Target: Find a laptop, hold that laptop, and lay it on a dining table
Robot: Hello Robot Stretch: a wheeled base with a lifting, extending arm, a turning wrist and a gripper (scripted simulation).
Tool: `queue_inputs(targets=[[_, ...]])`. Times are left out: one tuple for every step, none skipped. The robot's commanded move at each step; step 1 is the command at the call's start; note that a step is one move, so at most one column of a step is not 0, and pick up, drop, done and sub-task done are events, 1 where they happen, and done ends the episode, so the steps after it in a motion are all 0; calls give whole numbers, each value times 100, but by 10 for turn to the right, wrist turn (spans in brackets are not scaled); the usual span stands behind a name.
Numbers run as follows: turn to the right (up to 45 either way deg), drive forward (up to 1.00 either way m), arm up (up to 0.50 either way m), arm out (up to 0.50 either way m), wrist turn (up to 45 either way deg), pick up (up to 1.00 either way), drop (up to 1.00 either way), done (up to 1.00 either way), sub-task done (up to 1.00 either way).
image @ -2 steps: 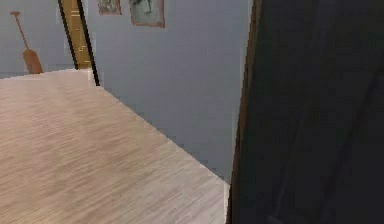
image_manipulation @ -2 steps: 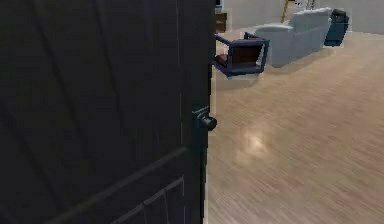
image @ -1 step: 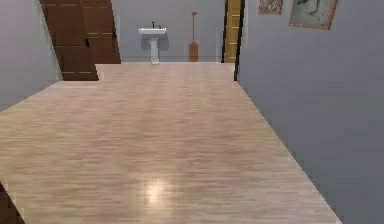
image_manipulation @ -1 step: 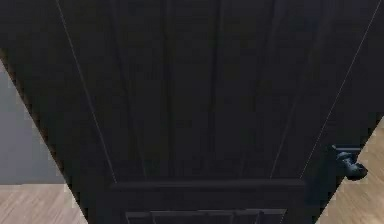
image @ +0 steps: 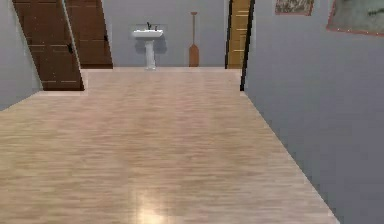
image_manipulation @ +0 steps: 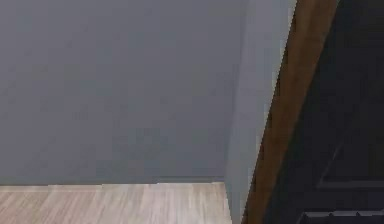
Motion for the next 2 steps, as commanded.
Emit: queue_inputs(targets=[[-240,0,0,0,0,0,0,0,0],[0,100,0,0,0,0,0,0,0]])
